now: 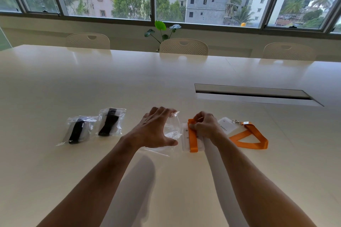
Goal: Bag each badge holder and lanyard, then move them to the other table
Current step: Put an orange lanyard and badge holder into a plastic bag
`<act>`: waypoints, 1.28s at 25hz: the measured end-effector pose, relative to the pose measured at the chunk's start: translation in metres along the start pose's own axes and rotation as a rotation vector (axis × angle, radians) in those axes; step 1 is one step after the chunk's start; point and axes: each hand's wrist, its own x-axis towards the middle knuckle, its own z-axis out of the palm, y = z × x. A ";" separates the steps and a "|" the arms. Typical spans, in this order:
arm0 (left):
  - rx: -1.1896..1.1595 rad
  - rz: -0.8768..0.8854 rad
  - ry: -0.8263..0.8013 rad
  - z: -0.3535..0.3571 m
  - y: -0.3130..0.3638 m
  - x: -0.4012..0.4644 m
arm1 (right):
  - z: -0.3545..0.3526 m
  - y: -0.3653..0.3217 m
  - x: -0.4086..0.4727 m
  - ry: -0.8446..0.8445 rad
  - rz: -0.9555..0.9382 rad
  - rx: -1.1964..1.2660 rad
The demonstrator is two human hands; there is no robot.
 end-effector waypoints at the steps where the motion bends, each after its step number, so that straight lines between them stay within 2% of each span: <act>1: 0.009 -0.002 -0.008 0.000 0.000 0.000 | -0.001 0.001 0.000 0.010 0.015 0.033; 5: 0.018 -0.008 -0.019 0.002 -0.001 0.004 | -0.011 -0.001 -0.003 -0.025 0.071 0.198; 10: 0.032 -0.015 -0.050 0.004 0.001 0.008 | -0.027 -0.012 -0.010 -0.038 0.105 0.283; 20: 0.111 -0.042 -0.022 0.006 0.003 0.012 | -0.063 -0.023 -0.028 0.340 0.044 0.610; 27: 0.105 -0.043 0.001 0.013 0.010 0.018 | -0.053 -0.031 -0.039 0.418 0.058 0.693; 32: 0.125 -0.061 0.042 0.026 0.020 0.024 | -0.028 -0.038 -0.046 0.546 0.026 0.668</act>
